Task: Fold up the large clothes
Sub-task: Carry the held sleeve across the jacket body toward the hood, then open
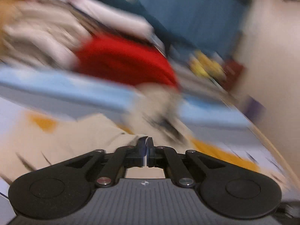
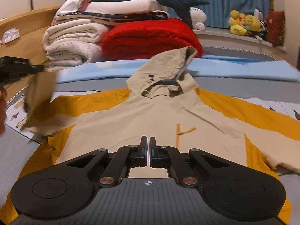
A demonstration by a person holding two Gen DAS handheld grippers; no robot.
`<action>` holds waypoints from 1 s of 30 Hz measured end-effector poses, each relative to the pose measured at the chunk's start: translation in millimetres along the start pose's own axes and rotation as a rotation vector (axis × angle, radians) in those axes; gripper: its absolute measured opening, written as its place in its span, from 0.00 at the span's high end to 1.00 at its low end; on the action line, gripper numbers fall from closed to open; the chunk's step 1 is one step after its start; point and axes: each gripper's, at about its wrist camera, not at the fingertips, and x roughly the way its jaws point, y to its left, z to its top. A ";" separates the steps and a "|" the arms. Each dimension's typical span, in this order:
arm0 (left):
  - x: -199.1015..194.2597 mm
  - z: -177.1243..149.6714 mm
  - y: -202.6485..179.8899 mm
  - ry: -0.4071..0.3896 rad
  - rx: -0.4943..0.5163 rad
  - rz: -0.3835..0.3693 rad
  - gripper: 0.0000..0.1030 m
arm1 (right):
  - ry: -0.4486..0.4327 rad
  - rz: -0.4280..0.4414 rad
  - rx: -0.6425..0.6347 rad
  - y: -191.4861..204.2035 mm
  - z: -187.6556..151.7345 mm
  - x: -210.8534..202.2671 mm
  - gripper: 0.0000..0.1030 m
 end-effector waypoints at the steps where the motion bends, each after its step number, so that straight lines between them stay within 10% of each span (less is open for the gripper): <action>1: 13.7 -9.8 -12.9 0.104 -0.008 -0.070 0.78 | 0.005 -0.007 0.014 -4.0 -0.7 -1.6 0.99; 3: 23.2 -22.4 -26.8 0.218 -0.007 -0.110 0.76 | 0.019 -0.023 0.033 -11.1 -1.6 -2.7 0.97; 10: -58.6 16.3 12.2 0.101 -0.152 0.188 0.76 | -0.001 -0.035 0.120 -27.2 10.6 -9.9 0.97; 15: -79.4 21.6 31.0 0.037 -0.212 0.206 0.76 | -0.069 -0.004 0.110 -17.7 18.3 -18.8 0.98; 21: -6.2 -32.7 53.1 0.402 -0.397 0.161 0.63 | -0.086 0.055 0.055 1.1 12.7 -17.7 0.98; 26: 17.2 -33.1 71.4 0.417 -0.420 0.223 0.58 | -0.039 0.136 -0.010 19.8 9.6 -4.0 0.96; 30: 23.2 -30.4 65.2 0.419 -0.425 0.143 0.99 | -0.006 0.176 -0.116 39.6 6.5 6.3 0.60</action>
